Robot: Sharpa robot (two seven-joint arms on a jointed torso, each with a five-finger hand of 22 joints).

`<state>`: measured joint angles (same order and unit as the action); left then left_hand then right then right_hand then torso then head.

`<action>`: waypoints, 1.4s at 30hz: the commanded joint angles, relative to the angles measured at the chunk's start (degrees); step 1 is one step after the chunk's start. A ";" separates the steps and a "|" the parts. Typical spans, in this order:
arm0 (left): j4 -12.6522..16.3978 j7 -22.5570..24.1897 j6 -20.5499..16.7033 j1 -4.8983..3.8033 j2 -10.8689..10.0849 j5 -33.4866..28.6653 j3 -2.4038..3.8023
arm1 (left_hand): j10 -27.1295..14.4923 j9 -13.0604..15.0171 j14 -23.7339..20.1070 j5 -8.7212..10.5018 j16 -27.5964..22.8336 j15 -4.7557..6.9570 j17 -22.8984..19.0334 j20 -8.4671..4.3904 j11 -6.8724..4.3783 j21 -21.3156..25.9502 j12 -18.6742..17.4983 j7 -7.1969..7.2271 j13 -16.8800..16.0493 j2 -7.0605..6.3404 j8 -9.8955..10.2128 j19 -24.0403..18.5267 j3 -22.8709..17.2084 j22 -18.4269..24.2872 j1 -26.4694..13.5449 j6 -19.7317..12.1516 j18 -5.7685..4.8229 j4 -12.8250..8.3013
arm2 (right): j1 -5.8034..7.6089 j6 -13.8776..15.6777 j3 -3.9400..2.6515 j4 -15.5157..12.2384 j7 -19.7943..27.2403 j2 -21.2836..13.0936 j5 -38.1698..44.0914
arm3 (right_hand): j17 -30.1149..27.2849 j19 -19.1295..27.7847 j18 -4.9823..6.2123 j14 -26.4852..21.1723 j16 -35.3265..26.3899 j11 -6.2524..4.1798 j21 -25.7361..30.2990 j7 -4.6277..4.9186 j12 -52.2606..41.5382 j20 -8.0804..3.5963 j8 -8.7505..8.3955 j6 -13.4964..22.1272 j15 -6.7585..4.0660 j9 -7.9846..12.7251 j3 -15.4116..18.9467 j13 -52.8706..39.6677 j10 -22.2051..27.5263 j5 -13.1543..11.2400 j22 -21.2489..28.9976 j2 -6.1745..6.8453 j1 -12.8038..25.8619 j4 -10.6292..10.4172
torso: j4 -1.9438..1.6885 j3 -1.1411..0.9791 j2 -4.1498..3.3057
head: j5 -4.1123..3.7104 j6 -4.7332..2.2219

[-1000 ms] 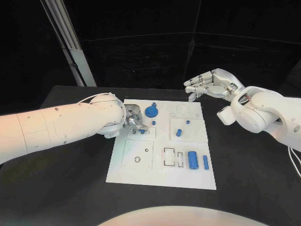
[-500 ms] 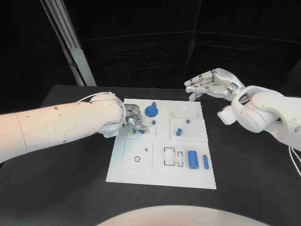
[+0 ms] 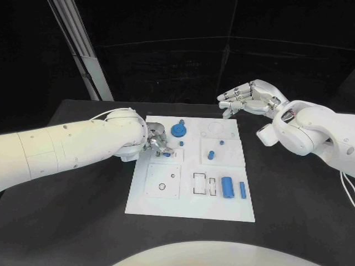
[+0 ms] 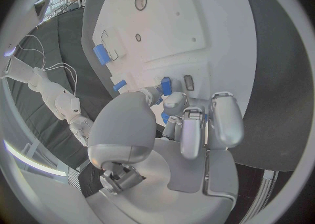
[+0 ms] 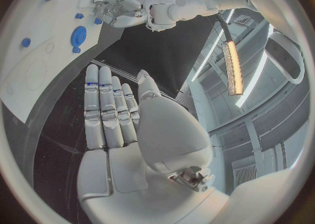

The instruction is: Assemble the parts on the task board

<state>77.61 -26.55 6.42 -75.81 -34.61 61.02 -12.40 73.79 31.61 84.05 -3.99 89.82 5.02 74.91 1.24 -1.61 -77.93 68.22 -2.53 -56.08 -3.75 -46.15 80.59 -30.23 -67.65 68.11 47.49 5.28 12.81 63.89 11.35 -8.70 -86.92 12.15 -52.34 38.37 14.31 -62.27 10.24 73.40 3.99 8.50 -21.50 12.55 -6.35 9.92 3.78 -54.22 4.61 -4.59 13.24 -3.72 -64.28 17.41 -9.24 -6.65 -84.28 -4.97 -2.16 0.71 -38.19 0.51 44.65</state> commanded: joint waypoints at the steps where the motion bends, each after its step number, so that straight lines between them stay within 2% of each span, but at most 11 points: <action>1: -0.02 -0.22 1.74 0.15 0.07 -0.48 -0.14 | 0.31 0.14 5.95 -0.35 0.18 0.05 15.09 0.10 -0.20 -0.18 -0.13 0.28 0.09 -0.01 -0.32 0.07 -8.48 -0.05 -0.74 0.10 -0.81 -8.15 | 0.10 -0.05 -0.03 -0.08 0.35 -0.01 0.10 | -0.06 0.00 0.08 -0.03 -0.28 -0.01 0.27 -0.03 0.28 0.52 -0.08 0.43 0.18 0.10 0.29 0.04 0.49 -0.25 0.05 0.07 0.39 -0.12 | -0.07 0.06 0.06 | -0.06 0.03; 6: -0.16 -0.23 1.92 0.15 0.28 -0.77 -0.14 | 0.46 0.29 5.95 -0.27 0.18 0.10 15.09 0.08 -0.29 -0.22 0.01 0.41 0.10 -0.12 -0.67 0.13 -8.38 -0.18 -2.52 0.29 -0.83 -7.57 | 0.10 -0.06 -0.03 -0.09 0.35 -0.01 0.10 | -0.06 0.00 0.08 -0.03 -0.28 -0.01 0.27 -0.03 0.28 0.52 -0.08 0.43 0.18 0.10 0.29 0.04 0.49 -0.25 0.05 0.07 0.39 -0.12 | -0.16 0.09 0.10 | -0.09 0.17; 14: -1.10 -0.22 2.32 0.14 0.81 -1.10 -0.13 | 0.82 0.35 5.95 -0.10 0.18 0.28 15.09 -0.07 -0.50 -0.36 0.50 0.71 -0.15 -0.73 -1.12 0.31 -5.97 -0.56 -6.70 0.99 -0.89 -5.60 | 0.10 -0.04 -0.03 -0.11 0.35 0.02 0.10 | -0.06 0.00 0.08 -0.03 -0.28 -0.01 0.27 -0.03 0.28 0.52 -0.08 0.43 0.18 0.10 0.29 0.04 0.49 -0.25 0.05 0.07 0.39 -0.12 | -0.31 0.05 0.16 | -0.20 0.23; 21: -2.01 -0.22 2.68 0.13 1.37 -1.28 -0.13 | 1.04 0.24 5.95 -0.06 0.18 0.40 15.09 -0.20 -0.63 -0.45 0.82 0.87 -0.37 -0.94 -1.20 0.43 -4.24 -0.81 -8.71 1.51 -0.94 -4.61 | 0.10 -0.06 -0.03 -0.19 0.35 0.03 0.10 | -0.10 0.02 0.10 -0.10 -0.27 0.02 0.39 -0.01 0.24 0.57 -0.04 0.47 0.21 0.08 0.31 0.02 0.57 -0.30 0.12 0.05 0.47 -0.12 | -0.30 0.10 0.16 | -0.21 0.32; 42: -3.55 -0.26 4.20 0.09 2.54 -1.58 -0.11 | 1.59 -0.14 5.95 -0.11 0.18 0.54 15.09 -0.34 -0.77 -0.74 1.48 1.05 -0.96 -0.13 -1.08 0.75 -1.79 -1.49 -11.91 2.41 -1.06 -2.25 | 0.11 0.33 -0.03 -0.58 0.50 -0.17 0.10 | -0.11 0.03 0.10 -0.13 -0.27 0.04 0.43 0.00 0.23 0.59 -0.03 0.49 0.23 0.08 0.34 0.02 0.61 -0.33 0.15 0.07 0.53 -0.14 | -0.14 0.05 0.10 | -0.19 0.40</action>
<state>74.12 -26.68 9.08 -75.85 -32.21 59.89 -12.41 74.94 31.54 84.05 -4.00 89.82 5.02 74.91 0.88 -2.36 -78.39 69.44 -1.44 -57.00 -3.81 -47.55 80.96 -32.17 -69.09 56.64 49.48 5.28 10.51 63.89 11.40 -8.70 -87.30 12.19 -52.49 38.46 14.27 -62.05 10.23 73.40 4.00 8.71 -21.28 12.55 -6.35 10.14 3.78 -54.23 4.61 -4.56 13.24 -3.72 -64.08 17.41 -9.18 -6.65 -84.28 -4.97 -2.36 0.79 -38.07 0.34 45.02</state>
